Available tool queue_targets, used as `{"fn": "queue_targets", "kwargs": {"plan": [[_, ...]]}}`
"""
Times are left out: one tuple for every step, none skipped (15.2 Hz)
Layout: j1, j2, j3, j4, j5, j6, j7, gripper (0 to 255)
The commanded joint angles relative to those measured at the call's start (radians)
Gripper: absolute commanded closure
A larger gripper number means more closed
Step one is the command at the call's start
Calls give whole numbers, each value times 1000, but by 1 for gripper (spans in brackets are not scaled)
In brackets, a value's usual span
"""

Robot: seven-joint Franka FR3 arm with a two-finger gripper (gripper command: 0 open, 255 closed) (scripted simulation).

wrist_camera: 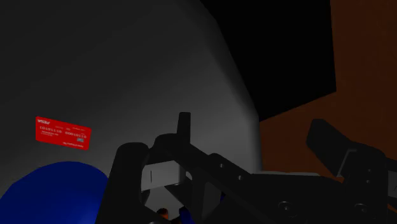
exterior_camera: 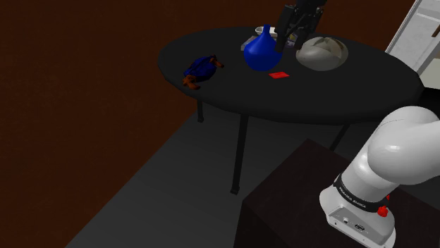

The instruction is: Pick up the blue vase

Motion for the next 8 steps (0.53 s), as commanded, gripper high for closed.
{"fn": "queue_targets", "kwargs": {"plan": [[0,0,0,0,0,0,0,0],[-6,29,-14,18,-12,7,-17,0],[-12,58,-28,38,-23,14,-34,0],[-17,88,-42,59,-34,20,-51,0],[-22,119,-56,80,-44,25,-67,0],[-27,149,-70,103,-53,30,-83,0],[-31,180,-83,127,-61,35,-99,0],[-36,212,-96,153,-69,39,-115,0]]}}
